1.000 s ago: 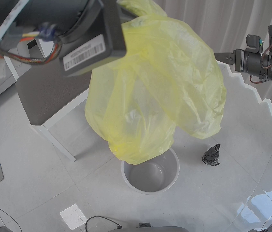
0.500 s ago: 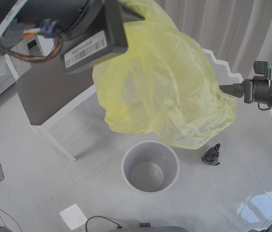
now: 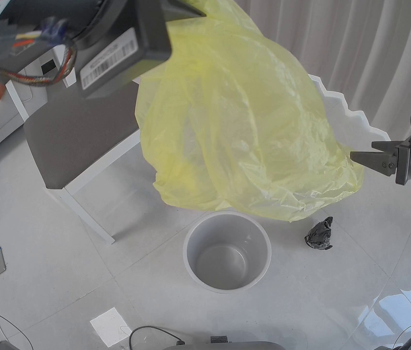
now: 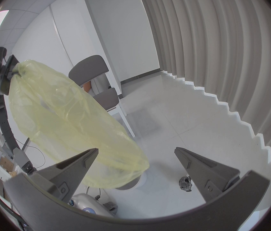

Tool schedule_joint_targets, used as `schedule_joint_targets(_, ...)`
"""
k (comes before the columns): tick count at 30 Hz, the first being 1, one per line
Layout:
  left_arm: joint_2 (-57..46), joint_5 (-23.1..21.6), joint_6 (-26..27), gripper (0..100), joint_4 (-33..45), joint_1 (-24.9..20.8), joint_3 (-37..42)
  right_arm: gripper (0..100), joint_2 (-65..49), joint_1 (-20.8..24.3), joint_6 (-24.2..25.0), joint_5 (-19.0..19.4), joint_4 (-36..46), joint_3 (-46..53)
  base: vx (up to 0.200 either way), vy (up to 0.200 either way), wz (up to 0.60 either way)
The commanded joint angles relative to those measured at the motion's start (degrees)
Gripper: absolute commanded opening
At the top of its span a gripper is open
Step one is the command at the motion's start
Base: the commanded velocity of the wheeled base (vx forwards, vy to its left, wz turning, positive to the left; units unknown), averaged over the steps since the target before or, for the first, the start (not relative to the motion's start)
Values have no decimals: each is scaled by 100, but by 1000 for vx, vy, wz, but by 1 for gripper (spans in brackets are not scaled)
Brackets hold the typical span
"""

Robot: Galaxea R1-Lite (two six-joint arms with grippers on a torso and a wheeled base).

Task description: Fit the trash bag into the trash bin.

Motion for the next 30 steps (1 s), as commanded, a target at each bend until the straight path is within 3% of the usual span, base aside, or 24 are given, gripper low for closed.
schedule_joint_targets(1,-41,1,0,0,0,9,1,100,-261,21,-6,3,-4,160,0,0,0)
schedule_joint_targets(13,-93,1,0,0,9,-9,1,100,99,82,-23,12,-119,169,0,0,0)
schedule_joint_targets(19,-111,-8,0,0,9,-17,1,100,890,12,30,12,-303,-305,0,0,0)
schedule_joint_targets(30,-102,-25,-9,0,9,-17,1,100,1330,-172,-14,39,-347,-815,0,0,0)
